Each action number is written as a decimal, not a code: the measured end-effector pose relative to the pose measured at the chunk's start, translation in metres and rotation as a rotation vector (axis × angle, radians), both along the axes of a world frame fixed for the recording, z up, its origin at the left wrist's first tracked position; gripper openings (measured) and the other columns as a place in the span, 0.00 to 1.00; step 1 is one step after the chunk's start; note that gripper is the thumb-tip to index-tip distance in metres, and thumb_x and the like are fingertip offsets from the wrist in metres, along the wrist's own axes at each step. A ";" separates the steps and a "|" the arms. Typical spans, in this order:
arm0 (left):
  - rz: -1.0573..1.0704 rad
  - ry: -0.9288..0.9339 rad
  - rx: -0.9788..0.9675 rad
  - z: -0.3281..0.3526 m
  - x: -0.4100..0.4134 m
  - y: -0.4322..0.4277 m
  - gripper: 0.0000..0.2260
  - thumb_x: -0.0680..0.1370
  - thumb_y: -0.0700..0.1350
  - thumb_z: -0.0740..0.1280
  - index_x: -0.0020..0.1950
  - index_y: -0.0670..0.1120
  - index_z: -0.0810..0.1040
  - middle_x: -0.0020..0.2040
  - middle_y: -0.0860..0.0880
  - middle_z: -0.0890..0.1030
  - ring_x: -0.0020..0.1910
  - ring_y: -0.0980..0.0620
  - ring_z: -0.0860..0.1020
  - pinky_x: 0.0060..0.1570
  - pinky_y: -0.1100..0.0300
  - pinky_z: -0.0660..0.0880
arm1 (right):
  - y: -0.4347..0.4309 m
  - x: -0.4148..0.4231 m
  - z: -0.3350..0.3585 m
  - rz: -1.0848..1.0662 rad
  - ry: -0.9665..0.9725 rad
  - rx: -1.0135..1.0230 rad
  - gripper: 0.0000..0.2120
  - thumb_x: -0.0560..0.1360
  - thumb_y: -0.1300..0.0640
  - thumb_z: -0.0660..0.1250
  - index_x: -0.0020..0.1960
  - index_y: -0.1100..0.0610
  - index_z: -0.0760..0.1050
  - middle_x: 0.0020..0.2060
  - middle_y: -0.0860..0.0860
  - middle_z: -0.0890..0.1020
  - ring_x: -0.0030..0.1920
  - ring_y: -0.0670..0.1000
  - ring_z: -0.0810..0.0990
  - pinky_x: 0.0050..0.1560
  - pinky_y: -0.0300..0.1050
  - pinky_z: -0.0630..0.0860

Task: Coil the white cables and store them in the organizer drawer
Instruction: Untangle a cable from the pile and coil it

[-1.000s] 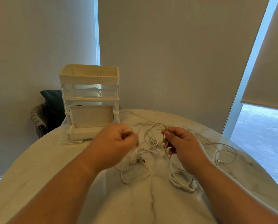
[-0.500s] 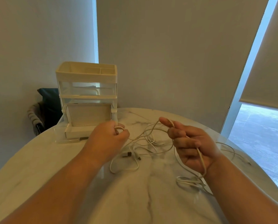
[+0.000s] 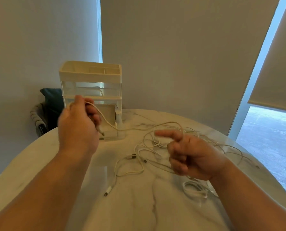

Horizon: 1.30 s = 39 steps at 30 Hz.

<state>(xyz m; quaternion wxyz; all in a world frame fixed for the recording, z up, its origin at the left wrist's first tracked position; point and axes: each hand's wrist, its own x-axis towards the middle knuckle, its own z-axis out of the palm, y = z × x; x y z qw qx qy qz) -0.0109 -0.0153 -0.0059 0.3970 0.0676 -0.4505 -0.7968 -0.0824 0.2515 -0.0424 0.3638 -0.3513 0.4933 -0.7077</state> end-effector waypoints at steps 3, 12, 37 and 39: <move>0.070 0.133 0.163 0.010 0.004 -0.027 0.13 0.83 0.52 0.59 0.44 0.50 0.77 0.29 0.55 0.74 0.27 0.57 0.71 0.29 0.63 0.67 | 0.001 0.003 -0.007 -0.088 0.327 0.380 0.15 0.72 0.63 0.73 0.58 0.57 0.82 0.34 0.54 0.79 0.34 0.51 0.81 0.40 0.44 0.79; 0.106 -0.007 -0.732 0.004 0.029 0.031 0.12 0.84 0.50 0.57 0.51 0.51 0.80 0.40 0.51 0.84 0.34 0.55 0.79 0.32 0.66 0.75 | -0.026 0.017 0.008 -0.720 0.300 0.238 0.10 0.80 0.55 0.64 0.45 0.52 0.84 0.31 0.48 0.79 0.32 0.48 0.74 0.33 0.38 0.69; -1.041 -0.186 -0.252 0.016 0.035 -0.013 0.18 0.79 0.53 0.59 0.32 0.46 0.72 0.22 0.54 0.65 0.19 0.57 0.62 0.20 0.64 0.61 | 0.011 0.059 0.031 0.079 0.444 1.020 0.12 0.79 0.52 0.67 0.53 0.59 0.84 0.34 0.46 0.83 0.34 0.44 0.78 0.41 0.38 0.76; -1.073 -0.243 -0.303 0.016 0.038 -0.006 0.17 0.79 0.53 0.61 0.33 0.46 0.73 0.23 0.54 0.64 0.20 0.58 0.62 0.21 0.64 0.61 | -0.001 0.067 0.031 0.033 0.585 1.233 0.17 0.78 0.42 0.66 0.50 0.54 0.84 0.36 0.47 0.85 0.36 0.45 0.81 0.49 0.42 0.79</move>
